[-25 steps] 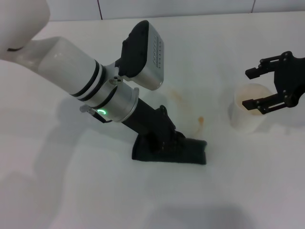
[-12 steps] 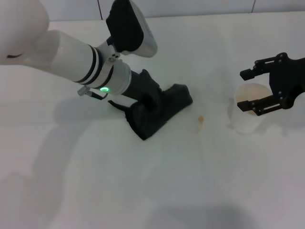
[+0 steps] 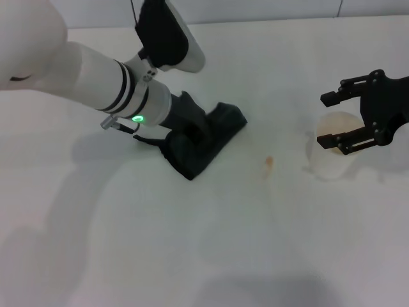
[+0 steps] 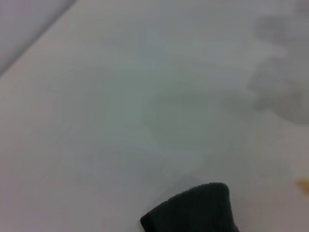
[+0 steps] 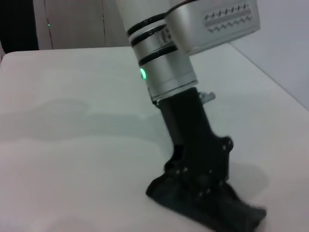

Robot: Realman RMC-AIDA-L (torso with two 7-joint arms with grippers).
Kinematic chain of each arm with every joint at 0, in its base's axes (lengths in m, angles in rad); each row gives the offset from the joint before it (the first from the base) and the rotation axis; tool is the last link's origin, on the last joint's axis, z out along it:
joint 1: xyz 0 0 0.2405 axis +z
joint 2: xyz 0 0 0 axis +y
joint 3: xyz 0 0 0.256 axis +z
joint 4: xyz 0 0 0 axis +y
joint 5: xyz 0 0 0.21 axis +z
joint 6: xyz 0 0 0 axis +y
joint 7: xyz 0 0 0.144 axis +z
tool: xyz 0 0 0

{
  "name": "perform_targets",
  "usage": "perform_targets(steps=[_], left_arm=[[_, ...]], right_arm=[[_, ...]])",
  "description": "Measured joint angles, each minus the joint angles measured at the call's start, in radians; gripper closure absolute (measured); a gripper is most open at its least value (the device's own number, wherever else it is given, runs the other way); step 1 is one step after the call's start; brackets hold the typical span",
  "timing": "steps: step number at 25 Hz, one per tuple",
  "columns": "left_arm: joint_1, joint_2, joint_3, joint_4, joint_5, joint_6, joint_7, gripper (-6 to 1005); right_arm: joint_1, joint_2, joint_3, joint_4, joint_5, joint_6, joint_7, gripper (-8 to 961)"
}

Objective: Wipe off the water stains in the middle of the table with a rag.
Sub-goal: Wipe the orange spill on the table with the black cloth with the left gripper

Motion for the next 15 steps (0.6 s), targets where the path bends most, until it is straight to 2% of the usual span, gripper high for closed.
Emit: perform_targets(steps=[12, 15], left_arm=[[0.011, -0.002, -0.001, 0.043, -0.109, 0.351, 0.32, 883], [0.021, -0.004, 0.002, 0.064, -0.105, 0.381, 0.332, 881]], right_arm=[[-0.002, 0.0, -0.002, -0.003, 0.003, 0.0, -0.002, 176], [-0.002, 0.0, -0.002, -0.001, 0.004, 0.0, -0.003, 176]])
